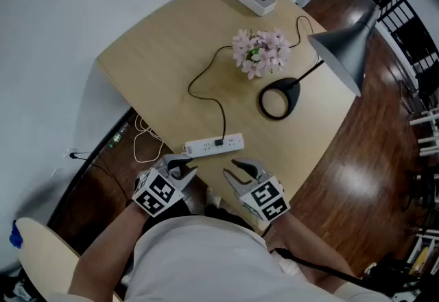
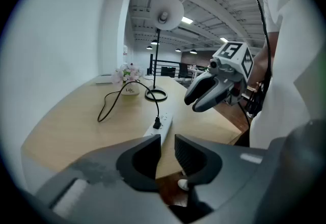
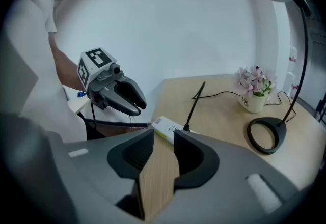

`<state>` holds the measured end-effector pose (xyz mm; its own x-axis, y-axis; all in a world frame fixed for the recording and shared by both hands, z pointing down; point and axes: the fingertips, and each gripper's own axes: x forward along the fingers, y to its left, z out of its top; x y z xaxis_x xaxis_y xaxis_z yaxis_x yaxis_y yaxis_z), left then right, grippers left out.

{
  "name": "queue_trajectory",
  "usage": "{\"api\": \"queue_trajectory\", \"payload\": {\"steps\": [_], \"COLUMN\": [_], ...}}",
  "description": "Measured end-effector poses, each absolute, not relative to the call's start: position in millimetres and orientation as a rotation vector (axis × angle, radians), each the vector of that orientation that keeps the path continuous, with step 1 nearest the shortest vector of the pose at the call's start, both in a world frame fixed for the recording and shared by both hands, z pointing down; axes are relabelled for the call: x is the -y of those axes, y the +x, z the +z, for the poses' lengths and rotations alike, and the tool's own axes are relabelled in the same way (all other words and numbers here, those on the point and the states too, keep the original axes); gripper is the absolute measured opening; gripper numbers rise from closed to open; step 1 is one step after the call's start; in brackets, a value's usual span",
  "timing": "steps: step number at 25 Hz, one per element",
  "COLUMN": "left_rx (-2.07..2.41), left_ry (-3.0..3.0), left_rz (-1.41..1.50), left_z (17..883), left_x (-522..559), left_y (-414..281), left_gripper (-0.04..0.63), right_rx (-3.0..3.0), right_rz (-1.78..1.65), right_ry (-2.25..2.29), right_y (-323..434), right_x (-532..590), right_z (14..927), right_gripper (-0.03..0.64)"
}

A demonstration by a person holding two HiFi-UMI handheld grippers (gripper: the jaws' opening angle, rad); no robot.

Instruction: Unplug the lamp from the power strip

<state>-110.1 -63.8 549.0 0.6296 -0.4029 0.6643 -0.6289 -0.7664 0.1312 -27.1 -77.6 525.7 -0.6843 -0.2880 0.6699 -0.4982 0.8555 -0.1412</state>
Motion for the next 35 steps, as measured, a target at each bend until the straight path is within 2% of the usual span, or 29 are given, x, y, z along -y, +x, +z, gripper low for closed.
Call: {"api": "queue_trajectory", "payload": {"steps": [3,12,23,26,35], "left_rx": [0.763,0.407,0.239,0.200,0.159], "left_ry": [2.535,2.594,2.650,2.664,2.680], "left_rz": [0.975,1.277,1.372,1.403,1.531], "left_z": [566.8,621.1,625.7,627.5,630.7], "left_x": [94.8,129.0,124.9,124.2,124.6], "left_y": [-112.1,-98.7,-94.8,-95.1,-95.7], "left_gripper": [0.008,0.003,0.002,0.003,0.002], "right_rx": [2.331,2.157,2.063,2.037,1.992], "right_rz": [0.413,0.545,0.593,0.602,0.617], "right_ry": [0.594,0.769,0.876,0.897,0.911], "right_y": [-41.5,-55.5,-67.6,-66.5,-65.6], "right_x": [103.9,147.5,161.2,163.2,164.0], "right_z": [541.6,594.0,607.3,609.0,607.9], "right_gripper": [0.130,0.130,0.130,0.092,0.087]}}
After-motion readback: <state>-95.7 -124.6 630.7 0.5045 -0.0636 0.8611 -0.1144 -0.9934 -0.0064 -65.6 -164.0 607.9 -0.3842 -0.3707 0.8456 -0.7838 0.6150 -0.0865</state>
